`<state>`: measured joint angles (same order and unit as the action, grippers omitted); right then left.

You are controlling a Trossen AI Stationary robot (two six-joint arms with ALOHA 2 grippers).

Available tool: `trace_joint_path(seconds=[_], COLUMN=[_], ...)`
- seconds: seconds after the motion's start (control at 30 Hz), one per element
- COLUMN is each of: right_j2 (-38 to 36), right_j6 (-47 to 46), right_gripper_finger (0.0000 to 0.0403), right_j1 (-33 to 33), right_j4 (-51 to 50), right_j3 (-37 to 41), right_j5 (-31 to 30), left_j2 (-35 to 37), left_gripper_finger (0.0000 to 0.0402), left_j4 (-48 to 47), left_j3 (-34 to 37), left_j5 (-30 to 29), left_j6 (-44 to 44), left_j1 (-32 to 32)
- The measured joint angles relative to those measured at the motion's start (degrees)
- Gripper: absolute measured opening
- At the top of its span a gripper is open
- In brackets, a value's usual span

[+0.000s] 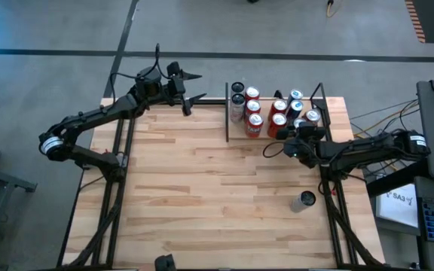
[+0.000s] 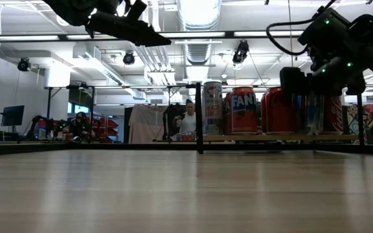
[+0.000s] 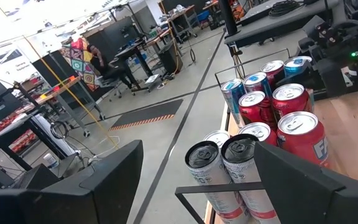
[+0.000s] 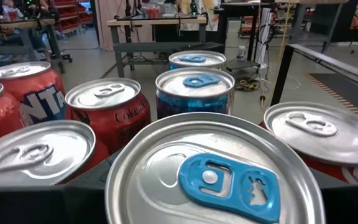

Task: Place canned beverage on shelf
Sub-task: Put the blue soda can on the shelf aligned with the other blue soda cans

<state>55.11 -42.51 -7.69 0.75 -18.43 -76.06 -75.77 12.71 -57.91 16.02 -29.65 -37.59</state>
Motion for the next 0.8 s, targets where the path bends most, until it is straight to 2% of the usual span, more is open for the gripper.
trace_joint_path(seconds=[0.8], right_j2=[-0.60], right_j6=[1.10], right_gripper_finger=[0.0212], right_j1=[-0.98], right_j4=[0.20], right_j3=[-0.03], right_j5=[-0.45], left_j2=[0.00], left_gripper_finger=[0.0292], left_j4=[0.02], left_j3=[0.00], left_j5=[0.00], left_j6=[0.02], left_j1=[0.01])
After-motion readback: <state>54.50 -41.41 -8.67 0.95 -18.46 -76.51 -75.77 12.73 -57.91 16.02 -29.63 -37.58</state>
